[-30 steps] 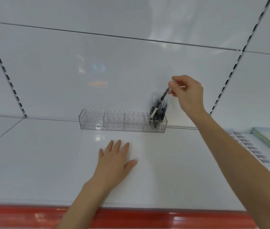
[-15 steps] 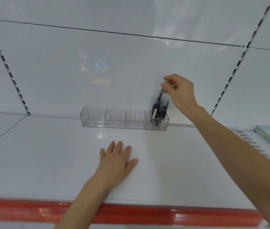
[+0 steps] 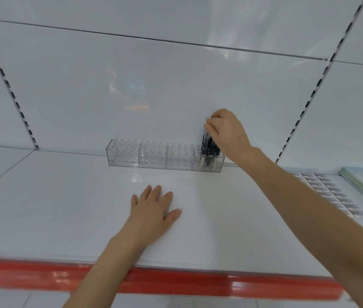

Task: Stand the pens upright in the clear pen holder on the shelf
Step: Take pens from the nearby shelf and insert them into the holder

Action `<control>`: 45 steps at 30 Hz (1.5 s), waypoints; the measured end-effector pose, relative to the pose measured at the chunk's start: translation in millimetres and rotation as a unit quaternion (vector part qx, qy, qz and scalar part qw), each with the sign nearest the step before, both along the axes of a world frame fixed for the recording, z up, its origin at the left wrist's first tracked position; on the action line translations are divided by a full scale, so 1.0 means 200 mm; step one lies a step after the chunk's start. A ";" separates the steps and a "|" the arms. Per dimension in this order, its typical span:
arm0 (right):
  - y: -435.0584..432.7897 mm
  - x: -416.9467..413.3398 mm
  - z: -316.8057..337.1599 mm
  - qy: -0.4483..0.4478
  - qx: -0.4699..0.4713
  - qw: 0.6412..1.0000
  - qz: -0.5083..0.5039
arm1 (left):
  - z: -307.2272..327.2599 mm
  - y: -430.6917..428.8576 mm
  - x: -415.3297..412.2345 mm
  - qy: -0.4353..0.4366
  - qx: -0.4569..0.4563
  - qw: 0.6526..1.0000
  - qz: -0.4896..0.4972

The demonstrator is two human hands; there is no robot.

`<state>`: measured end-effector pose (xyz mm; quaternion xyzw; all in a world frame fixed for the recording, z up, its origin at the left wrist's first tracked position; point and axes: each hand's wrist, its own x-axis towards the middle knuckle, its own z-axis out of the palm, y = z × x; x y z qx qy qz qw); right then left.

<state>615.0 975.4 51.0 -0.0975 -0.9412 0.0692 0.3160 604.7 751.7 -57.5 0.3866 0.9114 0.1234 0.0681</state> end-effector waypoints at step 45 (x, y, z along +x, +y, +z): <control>-3.00 0.21 -1.21 -0.464 -0.229 0.782 0.347 | -0.59 -3.10 0.98 -0.177 0.019 0.769 0.614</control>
